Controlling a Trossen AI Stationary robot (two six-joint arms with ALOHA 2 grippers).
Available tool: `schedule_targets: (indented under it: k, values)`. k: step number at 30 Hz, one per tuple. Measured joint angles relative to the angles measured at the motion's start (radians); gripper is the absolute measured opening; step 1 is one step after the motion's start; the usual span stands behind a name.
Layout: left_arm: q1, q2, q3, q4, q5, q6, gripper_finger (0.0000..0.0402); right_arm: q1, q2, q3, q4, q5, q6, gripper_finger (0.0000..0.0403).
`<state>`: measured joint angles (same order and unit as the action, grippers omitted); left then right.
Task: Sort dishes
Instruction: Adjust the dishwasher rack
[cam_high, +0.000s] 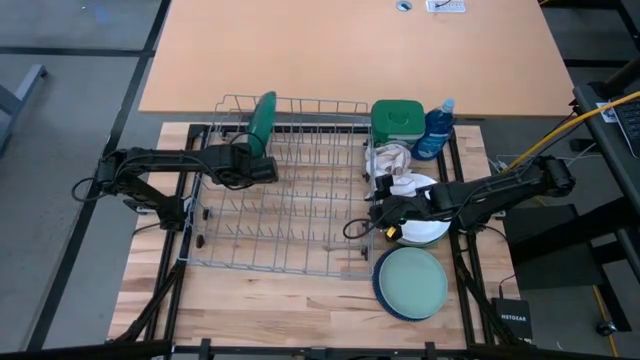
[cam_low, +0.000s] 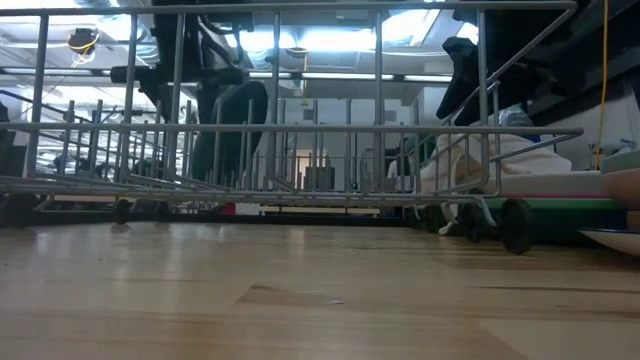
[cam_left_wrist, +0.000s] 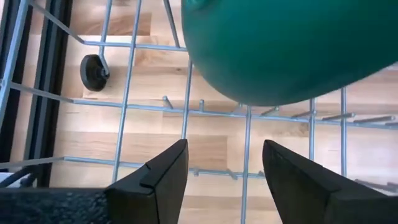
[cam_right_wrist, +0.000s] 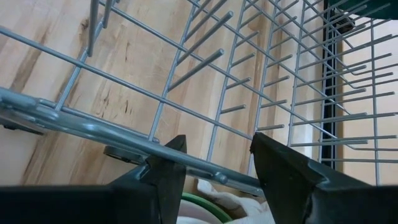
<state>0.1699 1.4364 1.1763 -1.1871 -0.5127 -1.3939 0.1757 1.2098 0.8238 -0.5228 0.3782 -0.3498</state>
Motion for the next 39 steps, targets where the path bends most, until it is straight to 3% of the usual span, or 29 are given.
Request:
schedule_targets:
  k: [18, 24, 39]
  values:
    - [-0.060, -0.010, 0.000, -0.005, 0.025, 0.182, 0.0195, 0.000, -0.001, -0.001, -0.004, 0.048, 0.001, 0.0186]
    - [-0.089, -0.012, 0.000, -0.004, 0.096, 0.255, 0.0195, 0.000, -0.001, -0.001, -0.008, 0.048, 0.001, 0.0186]
    - [-0.162, -0.012, 0.000, -0.002, 0.106, 0.288, 0.0195, 0.001, -0.054, 0.000, -0.096, -0.047, -0.004, 0.0186]
